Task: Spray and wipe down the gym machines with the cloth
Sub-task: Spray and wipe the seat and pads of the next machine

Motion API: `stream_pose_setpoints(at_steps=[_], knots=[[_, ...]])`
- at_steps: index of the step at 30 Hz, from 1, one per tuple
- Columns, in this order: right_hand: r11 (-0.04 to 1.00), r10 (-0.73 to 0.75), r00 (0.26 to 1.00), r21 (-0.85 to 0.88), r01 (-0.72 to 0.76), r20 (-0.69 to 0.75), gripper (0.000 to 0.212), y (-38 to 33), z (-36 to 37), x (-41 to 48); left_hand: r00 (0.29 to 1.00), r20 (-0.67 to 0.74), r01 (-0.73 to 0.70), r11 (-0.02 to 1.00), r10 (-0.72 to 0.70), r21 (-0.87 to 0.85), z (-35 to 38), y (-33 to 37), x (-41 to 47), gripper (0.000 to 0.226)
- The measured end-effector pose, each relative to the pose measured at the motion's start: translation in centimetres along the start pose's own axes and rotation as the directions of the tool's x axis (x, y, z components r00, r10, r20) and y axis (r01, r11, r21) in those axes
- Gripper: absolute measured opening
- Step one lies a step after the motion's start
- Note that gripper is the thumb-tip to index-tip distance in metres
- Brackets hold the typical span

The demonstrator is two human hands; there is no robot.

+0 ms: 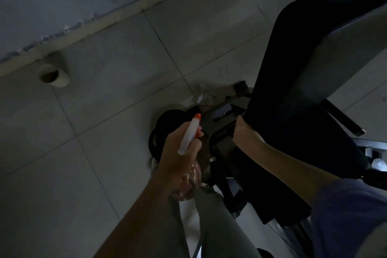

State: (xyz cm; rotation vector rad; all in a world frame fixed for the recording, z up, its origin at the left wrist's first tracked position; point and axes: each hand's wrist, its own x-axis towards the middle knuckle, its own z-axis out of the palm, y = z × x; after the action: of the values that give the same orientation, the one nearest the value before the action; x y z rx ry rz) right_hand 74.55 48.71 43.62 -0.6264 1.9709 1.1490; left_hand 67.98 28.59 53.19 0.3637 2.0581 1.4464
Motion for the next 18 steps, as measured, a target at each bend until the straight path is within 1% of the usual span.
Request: stream_pose_setpoints(at_steps=[2,5,9,11,15,18], knots=[[0.998,-0.035,0.999,0.052,0.034,0.014,0.034,-0.2,-0.1,0.3,0.999,0.030,0.017,1.000,-0.017,0.009,0.0,0.3,0.2,0.018],[0.994,-0.047,0.999,0.101,0.046,0.015,0.026,-0.1,-0.4,0.1,0.998,0.063,-0.012,0.999,0.009,0.047,0.1,0.7,0.4,0.020],[0.983,-0.073,0.997,0.168,0.077,-0.030,0.022,0.4,-0.7,-1.0,0.998,0.070,-0.007,0.999,0.005,0.039,0.2,1.5,0.2,0.015],[0.969,-0.072,0.996,0.232,0.082,-0.050,0.022,0.7,-1.0,-1.8,0.998,0.067,-0.005,0.999,0.002,0.038,0.3,1.8,0.0,0.017],[0.893,0.039,0.995,0.449,0.006,-0.090,0.021,1.6,-2.2,-3.9,0.998,0.055,0.011,0.999,-0.013,0.042,0.5,2.6,-0.4,0.021],[0.768,0.171,0.972,0.639,-0.029,-0.162,0.023,2.5,-2.7,-5.6,0.996,0.072,0.050,0.997,-0.055,0.063,0.2,3.8,-1.0,0.030]])
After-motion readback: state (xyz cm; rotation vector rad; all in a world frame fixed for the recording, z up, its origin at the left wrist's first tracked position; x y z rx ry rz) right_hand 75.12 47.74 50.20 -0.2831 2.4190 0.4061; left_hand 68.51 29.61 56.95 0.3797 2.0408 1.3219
